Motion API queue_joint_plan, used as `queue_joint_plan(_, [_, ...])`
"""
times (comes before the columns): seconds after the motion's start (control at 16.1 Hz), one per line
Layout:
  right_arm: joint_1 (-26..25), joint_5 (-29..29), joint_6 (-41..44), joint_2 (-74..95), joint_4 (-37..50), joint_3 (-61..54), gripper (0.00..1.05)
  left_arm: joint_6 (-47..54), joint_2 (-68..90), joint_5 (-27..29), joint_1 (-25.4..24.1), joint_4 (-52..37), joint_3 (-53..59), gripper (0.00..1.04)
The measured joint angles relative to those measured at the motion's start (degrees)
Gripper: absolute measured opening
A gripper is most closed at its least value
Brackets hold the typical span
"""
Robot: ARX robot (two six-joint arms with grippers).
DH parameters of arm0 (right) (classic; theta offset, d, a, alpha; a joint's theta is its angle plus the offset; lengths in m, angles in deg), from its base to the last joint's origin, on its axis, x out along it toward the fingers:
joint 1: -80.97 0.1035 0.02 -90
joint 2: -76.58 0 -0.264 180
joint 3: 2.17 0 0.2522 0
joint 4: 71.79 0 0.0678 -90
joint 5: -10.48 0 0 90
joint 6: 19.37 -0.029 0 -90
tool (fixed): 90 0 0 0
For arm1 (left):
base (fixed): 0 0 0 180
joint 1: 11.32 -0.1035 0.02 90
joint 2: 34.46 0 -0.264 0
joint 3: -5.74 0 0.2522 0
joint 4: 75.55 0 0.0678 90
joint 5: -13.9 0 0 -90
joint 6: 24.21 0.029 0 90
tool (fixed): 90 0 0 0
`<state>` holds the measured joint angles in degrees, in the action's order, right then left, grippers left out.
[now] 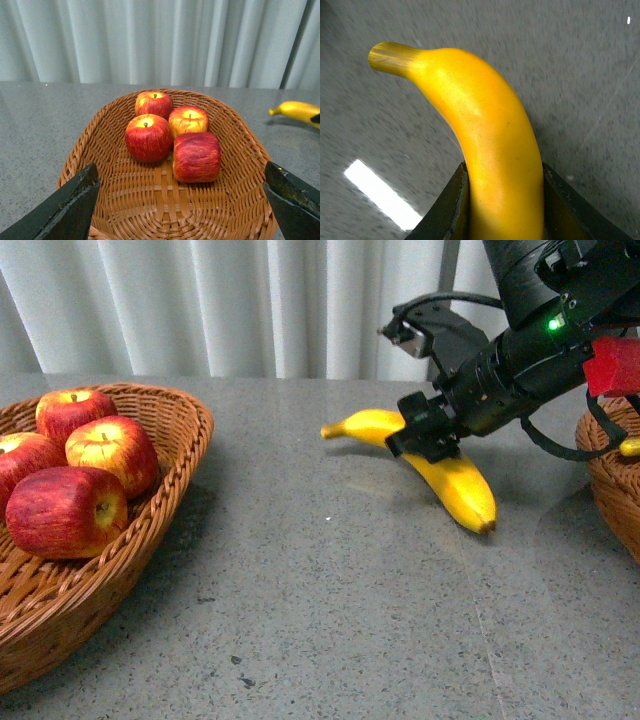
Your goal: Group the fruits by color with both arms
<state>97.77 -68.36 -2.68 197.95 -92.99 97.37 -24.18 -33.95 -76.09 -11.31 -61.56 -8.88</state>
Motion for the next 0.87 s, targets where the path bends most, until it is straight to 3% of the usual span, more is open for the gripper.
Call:
queue_joint_plan(0.06, [-0.55,3.56,-3.19,-1.51,3.63,-0.66,0.33,0.0,0.0,0.0,0.0,-0.02,0.0,0.98])
queue_joint_plan(0.12, [-2.89,10.58,-12.52,-8.41,11.54,-1.6,0.33,0.0,0.0,0.02,0.0,0.0,0.0,0.98])
queue_joint_plan(0.25, [-11.04,13.44,-17.92,-19.58,14.29,-6.03,0.33,0.0,0.0,0.0,0.0,0.0,0.0,0.98])
queue_joint_plan(0.56, [-25.22,14.4,-11.85,-28.63,8.9,-22.47,0.33,0.0,0.0,0.0,0.0,0.0,0.0,0.98])
queue_joint_plan(0.87, [-33.03,14.95,-4.44,-38.77,4.68,-32.96,0.33,0.0,0.0,0.02,0.0,0.0,0.0,0.98])
